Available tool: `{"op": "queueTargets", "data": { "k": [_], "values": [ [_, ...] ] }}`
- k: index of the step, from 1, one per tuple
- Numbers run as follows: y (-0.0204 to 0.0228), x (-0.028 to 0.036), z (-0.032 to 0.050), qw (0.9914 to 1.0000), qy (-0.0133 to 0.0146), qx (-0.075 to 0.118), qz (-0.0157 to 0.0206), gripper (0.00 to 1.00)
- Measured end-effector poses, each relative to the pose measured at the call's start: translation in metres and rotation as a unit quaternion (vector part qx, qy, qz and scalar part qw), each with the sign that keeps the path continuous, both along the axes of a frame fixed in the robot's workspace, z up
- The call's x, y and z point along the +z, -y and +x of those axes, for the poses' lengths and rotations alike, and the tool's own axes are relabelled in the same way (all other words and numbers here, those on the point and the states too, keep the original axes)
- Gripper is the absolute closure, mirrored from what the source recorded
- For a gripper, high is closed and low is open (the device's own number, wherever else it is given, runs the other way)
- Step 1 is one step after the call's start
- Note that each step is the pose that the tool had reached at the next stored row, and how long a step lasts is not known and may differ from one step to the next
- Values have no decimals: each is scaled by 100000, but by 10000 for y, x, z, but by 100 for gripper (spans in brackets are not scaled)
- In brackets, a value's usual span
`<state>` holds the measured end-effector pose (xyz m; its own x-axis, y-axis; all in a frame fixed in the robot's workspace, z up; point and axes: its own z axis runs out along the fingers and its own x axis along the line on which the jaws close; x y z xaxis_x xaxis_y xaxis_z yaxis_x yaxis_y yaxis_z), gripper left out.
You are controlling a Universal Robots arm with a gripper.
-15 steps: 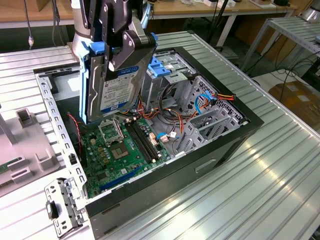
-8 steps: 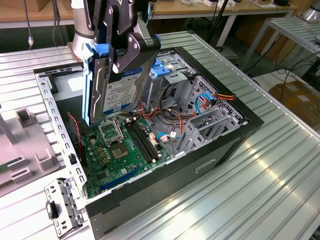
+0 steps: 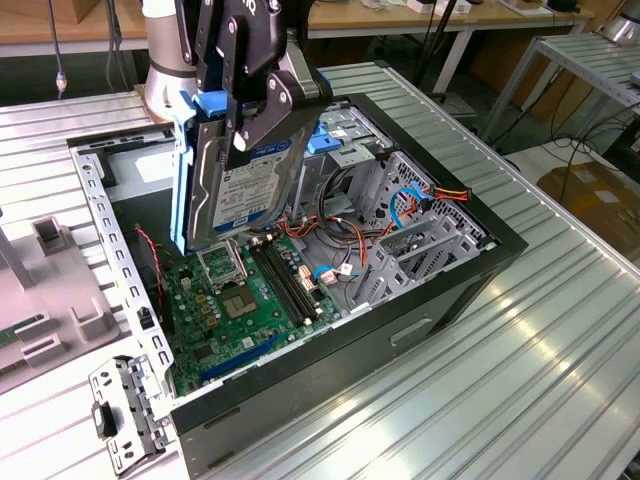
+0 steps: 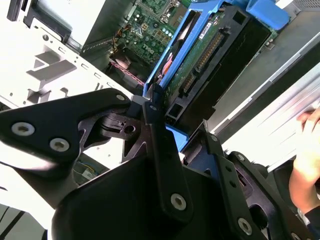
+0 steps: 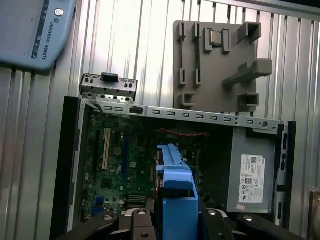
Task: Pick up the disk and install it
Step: 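Pick up the disk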
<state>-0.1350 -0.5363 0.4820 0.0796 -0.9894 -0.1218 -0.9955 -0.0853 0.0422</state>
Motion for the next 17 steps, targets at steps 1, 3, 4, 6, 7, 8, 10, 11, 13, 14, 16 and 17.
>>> {"op": "queueTargets", "data": {
  "k": [1,3,4,6,7,8,10,11,13,14,16,17],
  "values": [
    [11,0,7,100000,1,0,0,63],
    [28,0,19,100000,0,-1,-1,63],
    [35,0,24,100000,-5,0,-3,63],
    [63,0,45,100000,-10,0,-2,63],
    [76,0,54,100000,-13,0,-5,63],
    [86,0,60,100000,-13,-1,-3,63],
    [96,0,68,100000,-14,-2,-5,63],
    [106,0,76,100000,-13,-3,-2,63],
    [118,0,88,100000,-16,-6,-1,63],
    [122,0,93,100000,-19,-2,-1,63],
    [133,0,101,100000,-19,0,-1,63],
    [143,0,107,100000,-20,-2,-3,63]
  ]
}}
